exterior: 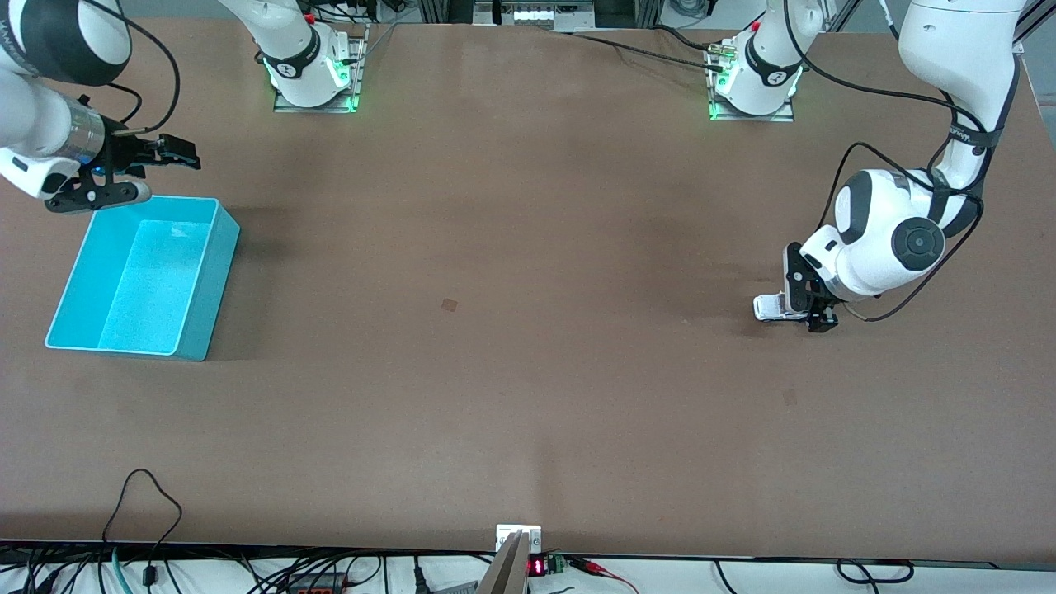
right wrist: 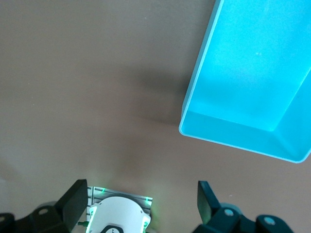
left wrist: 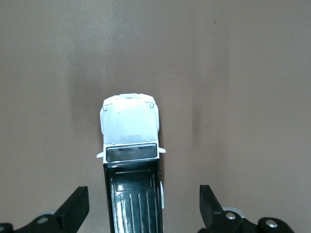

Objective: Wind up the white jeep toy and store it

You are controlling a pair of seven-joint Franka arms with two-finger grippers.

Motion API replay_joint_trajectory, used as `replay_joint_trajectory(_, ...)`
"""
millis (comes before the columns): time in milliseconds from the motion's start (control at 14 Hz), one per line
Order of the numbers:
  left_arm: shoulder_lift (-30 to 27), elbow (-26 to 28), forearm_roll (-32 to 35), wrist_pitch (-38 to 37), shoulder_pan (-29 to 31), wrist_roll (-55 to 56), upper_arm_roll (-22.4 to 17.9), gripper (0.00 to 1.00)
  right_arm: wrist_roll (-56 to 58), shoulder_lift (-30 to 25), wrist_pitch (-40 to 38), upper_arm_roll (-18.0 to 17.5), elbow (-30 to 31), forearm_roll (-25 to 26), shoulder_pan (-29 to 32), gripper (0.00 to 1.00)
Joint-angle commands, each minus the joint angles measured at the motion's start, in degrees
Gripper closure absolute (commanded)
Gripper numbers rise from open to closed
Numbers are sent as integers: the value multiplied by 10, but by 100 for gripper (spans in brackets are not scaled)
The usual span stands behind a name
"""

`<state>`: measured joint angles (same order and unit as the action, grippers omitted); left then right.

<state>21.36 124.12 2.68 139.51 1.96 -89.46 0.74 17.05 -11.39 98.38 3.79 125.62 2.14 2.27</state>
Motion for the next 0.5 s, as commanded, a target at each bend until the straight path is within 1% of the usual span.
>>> replay_joint_trajectory(0, -1, 4, 0, 22, 4, -18, 1, 0, 79, -22, 46, -5, 24, 5, 6, 0)
replay_joint_trajectory(286, 13, 3, 0, 30, 13, -19, 1, 0, 257, 0, 112, -10, 19, 3, -6, 0)
replay_joint_trajectory(429, 16, 3, 0, 30, 13, -18, 1, 0, 286, 13, 114, -10, 10, 3, -37, 0)
